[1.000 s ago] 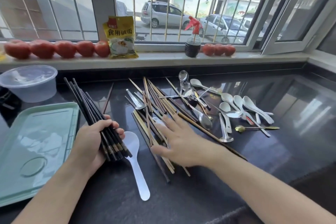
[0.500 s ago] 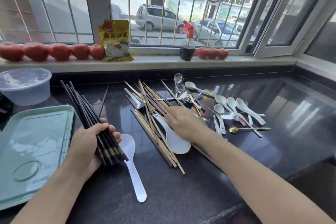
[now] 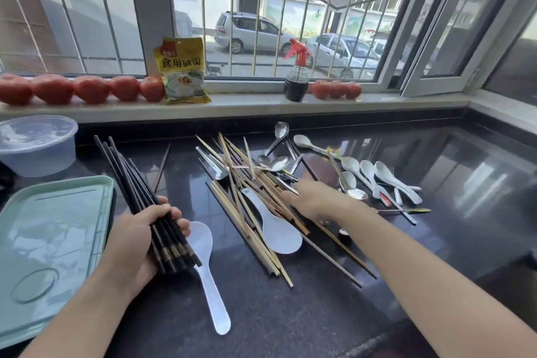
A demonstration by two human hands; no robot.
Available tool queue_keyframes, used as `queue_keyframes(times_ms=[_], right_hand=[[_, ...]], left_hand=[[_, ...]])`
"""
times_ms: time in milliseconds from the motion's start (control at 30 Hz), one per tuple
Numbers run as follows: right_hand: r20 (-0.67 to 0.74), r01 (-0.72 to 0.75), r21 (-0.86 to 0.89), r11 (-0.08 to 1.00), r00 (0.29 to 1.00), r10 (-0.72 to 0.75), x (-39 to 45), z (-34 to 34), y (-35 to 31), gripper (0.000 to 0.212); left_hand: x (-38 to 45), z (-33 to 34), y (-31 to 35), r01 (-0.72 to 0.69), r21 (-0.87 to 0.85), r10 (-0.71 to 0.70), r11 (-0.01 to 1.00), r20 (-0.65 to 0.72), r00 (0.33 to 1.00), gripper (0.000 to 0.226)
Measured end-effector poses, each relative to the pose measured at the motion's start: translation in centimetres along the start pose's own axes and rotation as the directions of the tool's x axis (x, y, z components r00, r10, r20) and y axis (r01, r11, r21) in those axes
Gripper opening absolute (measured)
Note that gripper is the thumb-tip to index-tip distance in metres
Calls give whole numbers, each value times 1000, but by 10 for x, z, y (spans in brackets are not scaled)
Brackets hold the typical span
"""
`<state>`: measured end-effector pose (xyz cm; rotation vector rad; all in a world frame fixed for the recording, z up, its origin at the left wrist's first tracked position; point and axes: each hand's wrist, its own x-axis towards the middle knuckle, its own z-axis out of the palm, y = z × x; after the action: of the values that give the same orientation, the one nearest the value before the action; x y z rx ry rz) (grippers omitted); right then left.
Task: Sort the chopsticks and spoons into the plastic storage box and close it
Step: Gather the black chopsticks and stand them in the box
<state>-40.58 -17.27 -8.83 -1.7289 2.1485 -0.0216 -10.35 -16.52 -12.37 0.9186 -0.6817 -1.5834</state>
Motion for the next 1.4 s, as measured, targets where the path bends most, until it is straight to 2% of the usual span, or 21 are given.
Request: queue_keyframes(times_ms=[67,133,200,267,333,433,533,600,733,833,900,1000,1100,1167,1233,1300,1400], right_hand=[[-146,67,-59,996,986,-75,-12,5,-11,42],[-338,235,-91,968,907,-252,-27,15,-30,28],[-406,417,-61,907,820,-404,-42,31,-55,26],[-424,516,24,857,781,-458,-52,45,-87,27],[-437,546,275,791,804,-403,-59,54,-121,26],[-462,477,604,638,862,-206,-57,67,-164,31],[-538,498,711,496,840,-73,-57,82,-173,31],[-560,528,729,435,826,-64,-60,89,-166,30],[-566,538,738,408,822,-61,-62,97,-153,30],[-565,536,740,406,823,-56,-60,93,-157,30],[-561,538,748,388,825,-64,-58,90,-157,31],[-554,541,744,391,828,-92,-54,89,-155,33],[-568,547,708,447,817,-101,-54,92,-153,31],[-587,550,673,495,804,-96,-64,87,-153,29],[-617,592,612,524,772,-153,-79,67,-164,26],[-619,639,567,520,747,-242,-97,39,-186,23],[-531,668,522,530,741,-411,-127,16,-243,17]], left_hand=[[0,-1,0,4,-3,-4,1000,5,1000,11],[-1,0,0,-3,-1,3,1000,2,1000,11],[-3,2,1,-18,-5,18,1000,3,1000,12],[-6,5,2,-37,-25,37,999,9,999,15],[-8,7,5,-67,-50,68,996,8,998,20],[-16,9,10,-206,-34,207,978,33,978,23],[-20,2,16,-465,195,463,863,61,884,24],[-20,-2,16,-546,375,564,749,72,823,22],[-24,-4,11,-533,579,647,617,12,762,24],[-28,-5,10,-451,698,603,556,35,797,18],[-28,-4,8,-417,717,541,559,67,839,17],[-28,0,8,-411,724,525,553,81,848,17],[-36,1,8,-370,730,514,574,30,857,20],[-56,9,20,-314,713,480,627,-37,876,21],[-88,20,47,-327,670,464,667,-30,885,22],[-122,18,86,-402,643,488,652,50,871,22],[-175,-19,156,-452,634,476,627,147,867,25]])
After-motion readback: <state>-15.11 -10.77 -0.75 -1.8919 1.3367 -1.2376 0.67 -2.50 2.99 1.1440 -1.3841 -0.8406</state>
